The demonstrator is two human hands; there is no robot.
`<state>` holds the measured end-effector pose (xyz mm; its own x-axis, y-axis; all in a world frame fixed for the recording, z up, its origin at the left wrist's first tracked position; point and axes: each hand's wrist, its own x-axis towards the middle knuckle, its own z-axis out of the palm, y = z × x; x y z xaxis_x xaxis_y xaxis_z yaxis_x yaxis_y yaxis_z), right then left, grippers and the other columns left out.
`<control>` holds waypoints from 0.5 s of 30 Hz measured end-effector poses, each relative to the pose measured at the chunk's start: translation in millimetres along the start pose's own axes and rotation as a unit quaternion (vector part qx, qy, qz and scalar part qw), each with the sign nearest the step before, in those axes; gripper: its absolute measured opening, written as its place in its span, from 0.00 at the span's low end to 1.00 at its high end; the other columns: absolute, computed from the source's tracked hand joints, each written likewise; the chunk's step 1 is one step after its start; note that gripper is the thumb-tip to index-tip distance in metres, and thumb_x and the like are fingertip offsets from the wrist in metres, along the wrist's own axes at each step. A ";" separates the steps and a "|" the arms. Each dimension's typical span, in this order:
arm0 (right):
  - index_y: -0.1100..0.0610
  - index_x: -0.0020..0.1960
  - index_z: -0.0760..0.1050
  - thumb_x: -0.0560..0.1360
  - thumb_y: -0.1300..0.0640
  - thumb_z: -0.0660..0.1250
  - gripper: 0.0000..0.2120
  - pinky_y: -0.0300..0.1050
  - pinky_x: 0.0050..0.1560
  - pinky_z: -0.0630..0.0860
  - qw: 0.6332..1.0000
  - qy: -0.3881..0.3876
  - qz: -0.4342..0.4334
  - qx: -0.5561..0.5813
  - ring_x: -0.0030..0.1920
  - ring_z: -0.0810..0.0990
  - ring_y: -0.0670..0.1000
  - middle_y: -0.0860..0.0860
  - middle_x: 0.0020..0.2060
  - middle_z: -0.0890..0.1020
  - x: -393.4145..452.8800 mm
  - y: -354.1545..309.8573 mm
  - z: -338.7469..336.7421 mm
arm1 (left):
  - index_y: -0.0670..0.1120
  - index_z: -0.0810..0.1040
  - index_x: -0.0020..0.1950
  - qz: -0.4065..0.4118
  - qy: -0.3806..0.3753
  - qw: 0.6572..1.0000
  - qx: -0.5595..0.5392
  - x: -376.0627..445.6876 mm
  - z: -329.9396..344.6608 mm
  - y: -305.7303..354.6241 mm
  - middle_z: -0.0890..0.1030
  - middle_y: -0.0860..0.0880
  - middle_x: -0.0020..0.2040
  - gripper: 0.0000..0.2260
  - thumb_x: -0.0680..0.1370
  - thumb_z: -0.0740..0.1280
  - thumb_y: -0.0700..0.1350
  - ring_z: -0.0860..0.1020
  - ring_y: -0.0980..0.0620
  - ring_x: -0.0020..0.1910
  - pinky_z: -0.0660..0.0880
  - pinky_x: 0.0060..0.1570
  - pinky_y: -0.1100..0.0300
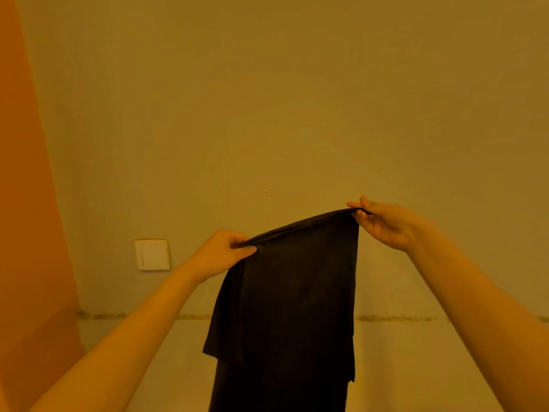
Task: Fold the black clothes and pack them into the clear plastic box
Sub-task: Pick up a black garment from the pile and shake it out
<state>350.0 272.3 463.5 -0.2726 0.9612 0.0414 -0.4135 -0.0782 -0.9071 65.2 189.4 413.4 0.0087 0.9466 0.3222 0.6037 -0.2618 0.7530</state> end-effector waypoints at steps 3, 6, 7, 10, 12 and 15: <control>0.61 0.52 0.76 0.66 0.66 0.68 0.14 0.34 0.41 0.79 0.990 -0.075 -0.034 -0.111 0.44 0.83 0.46 0.54 0.50 0.79 -1.1 1.0 -7.5 | 0.47 0.80 0.43 -0.017 -0.009 0.998 -0.057 1.7 -3.5 -1.4 0.81 0.50 0.40 0.07 0.78 0.64 0.40 0.78 0.55 0.41 0.74 0.43 0.64; 0.58 0.55 0.76 0.73 0.69 0.64 0.14 0.38 0.52 0.76 0.956 -0.084 -0.065 -0.273 0.54 0.77 0.48 0.52 0.52 0.79 -2.7 1.1 -8.1 | 0.45 0.78 0.45 -0.035 -0.008 0.994 -0.106 3.3 -2.7 1.2 0.80 0.50 0.39 0.08 0.80 0.61 0.42 0.78 0.56 0.38 0.73 0.36 0.67; 0.57 0.54 0.76 0.73 0.69 0.64 0.13 0.37 0.51 0.76 0.950 -0.080 -0.076 -0.291 0.53 0.78 0.47 0.51 0.51 0.79 -2.4 0.7 -7.9 | 0.45 0.77 0.44 -0.034 -0.002 0.993 -0.113 4.1 -1.9 2.4 0.79 0.50 0.38 0.09 0.80 0.60 0.42 0.77 0.57 0.36 0.72 0.34 0.67; 0.59 0.47 0.78 0.76 0.65 0.63 0.06 0.34 0.38 0.76 0.949 -0.047 -0.115 -0.290 0.34 0.77 0.43 0.49 0.34 0.80 -0.8 -0.1 -7.2 | 0.46 0.78 0.41 -0.022 0.029 0.990 -0.139 4.2 -0.7 5.5 0.80 0.53 0.33 0.13 0.81 0.58 0.42 0.78 0.58 0.34 0.72 0.31 0.69; 0.61 0.44 0.78 0.77 0.62 0.63 0.06 0.35 0.31 0.71 0.934 -0.013 -0.141 -0.328 0.25 0.71 0.44 0.50 0.26 0.75 0.0 -1.6 -7.8 | 0.46 0.78 0.39 -0.005 0.056 0.993 -0.108 5.5 -2.4 4.8 0.79 0.51 0.34 0.14 0.81 0.58 0.43 0.76 0.55 0.35 0.71 0.33 0.69; 0.61 0.38 0.75 0.78 0.59 0.62 0.11 0.36 0.27 0.67 0.889 0.020 -0.177 -0.422 0.24 0.68 0.45 0.52 0.28 0.72 2.6 -1.4 -8.7 | 0.44 0.78 0.39 0.010 0.088 0.995 -0.044 8.1 -1.1 3.3 0.76 0.46 0.35 0.14 0.80 0.59 0.45 0.73 0.53 0.35 0.68 0.35 0.65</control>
<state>357.4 277.2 461.3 -0.2171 0.8963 0.3868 0.3360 0.4406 -0.8325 66.4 196.0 419.1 -0.1240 0.8959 0.4267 0.5332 -0.3025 0.7900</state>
